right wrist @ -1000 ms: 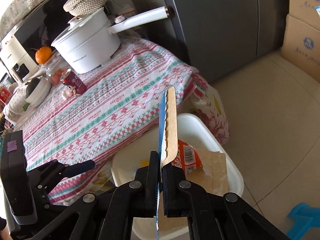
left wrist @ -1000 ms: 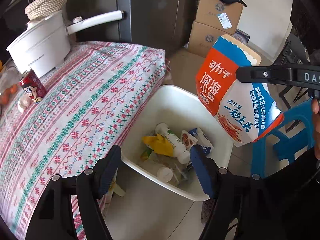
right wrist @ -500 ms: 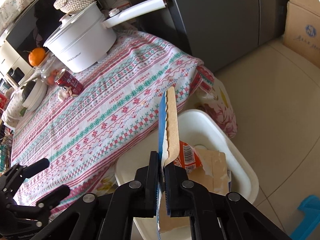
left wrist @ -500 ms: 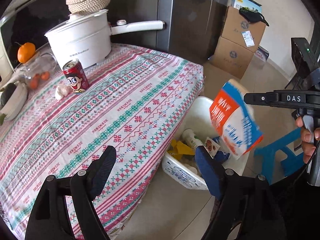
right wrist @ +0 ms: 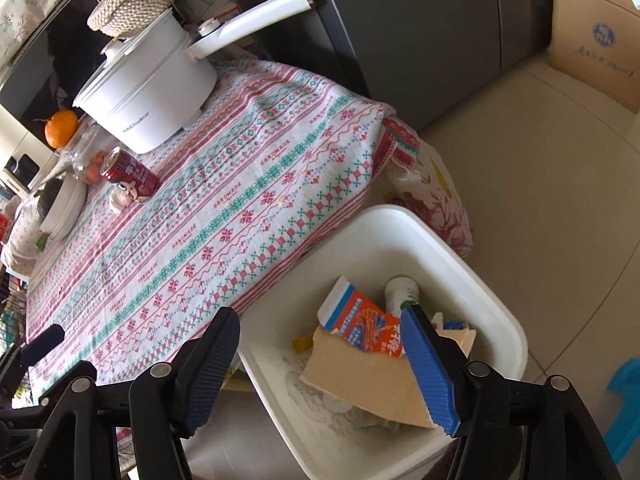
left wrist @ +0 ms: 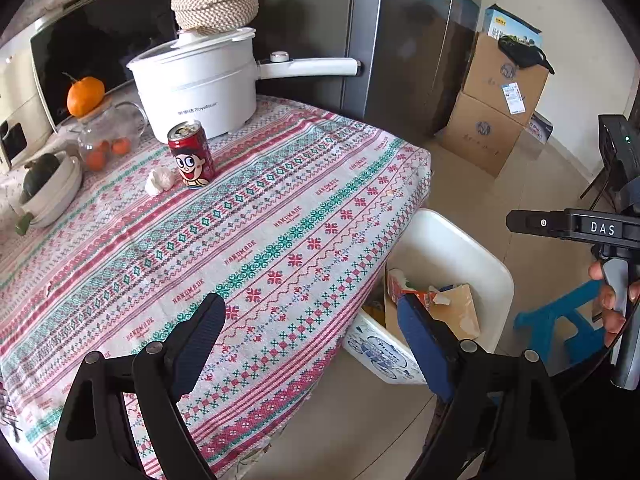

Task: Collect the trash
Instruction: 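Move both open tools back over the red can and tissue ball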

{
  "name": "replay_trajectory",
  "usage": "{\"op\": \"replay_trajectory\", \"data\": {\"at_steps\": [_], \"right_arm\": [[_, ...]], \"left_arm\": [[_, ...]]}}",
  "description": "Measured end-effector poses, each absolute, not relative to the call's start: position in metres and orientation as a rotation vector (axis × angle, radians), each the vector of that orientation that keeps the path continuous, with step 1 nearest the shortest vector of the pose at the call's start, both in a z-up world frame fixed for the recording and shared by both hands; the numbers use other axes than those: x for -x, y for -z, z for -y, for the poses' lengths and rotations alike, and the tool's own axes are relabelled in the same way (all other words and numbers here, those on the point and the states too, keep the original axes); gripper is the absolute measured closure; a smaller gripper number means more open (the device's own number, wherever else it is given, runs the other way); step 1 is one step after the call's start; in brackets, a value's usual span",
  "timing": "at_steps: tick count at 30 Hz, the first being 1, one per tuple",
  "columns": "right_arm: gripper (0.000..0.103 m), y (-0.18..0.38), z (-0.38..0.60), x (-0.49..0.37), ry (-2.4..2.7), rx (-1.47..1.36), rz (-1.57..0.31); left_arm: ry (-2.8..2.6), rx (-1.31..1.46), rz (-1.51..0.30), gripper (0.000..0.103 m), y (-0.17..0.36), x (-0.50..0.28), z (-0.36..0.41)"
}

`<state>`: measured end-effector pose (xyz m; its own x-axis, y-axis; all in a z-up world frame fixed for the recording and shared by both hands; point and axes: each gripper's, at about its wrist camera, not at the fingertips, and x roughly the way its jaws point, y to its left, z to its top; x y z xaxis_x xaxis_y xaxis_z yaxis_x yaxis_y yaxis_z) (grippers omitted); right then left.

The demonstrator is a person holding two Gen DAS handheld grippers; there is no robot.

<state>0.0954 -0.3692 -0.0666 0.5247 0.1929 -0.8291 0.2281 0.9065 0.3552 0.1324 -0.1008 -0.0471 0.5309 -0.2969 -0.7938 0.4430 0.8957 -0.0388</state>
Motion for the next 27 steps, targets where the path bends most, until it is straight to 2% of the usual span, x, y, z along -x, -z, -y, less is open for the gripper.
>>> {"op": "replay_trajectory", "data": {"at_steps": [5,13,19,21,27], "right_arm": [[0.027,0.064,0.363,-0.097,0.028,-0.44,-1.025],[0.022,0.055,0.34,-0.106,0.013,-0.388,-1.008],[0.02,0.049,0.313,-0.12,-0.013,-0.335,-1.002],[0.016,0.047,0.303,-0.125,-0.022,-0.316,-1.0],[0.014,0.047,0.265,-0.148,-0.045,-0.215,-0.998]], "left_arm": [[0.401,-0.146,-0.902,0.012,0.041,-0.138,0.084],[0.282,0.014,-0.877,0.0,0.031,-0.154,0.033],[0.199,0.082,-0.865,0.0,0.028,-0.163,-0.004],[0.162,0.079,-0.856,0.0,0.028,-0.165,-0.017],[0.113,0.02,-0.856,0.0,0.041,-0.182,-0.045]]}}
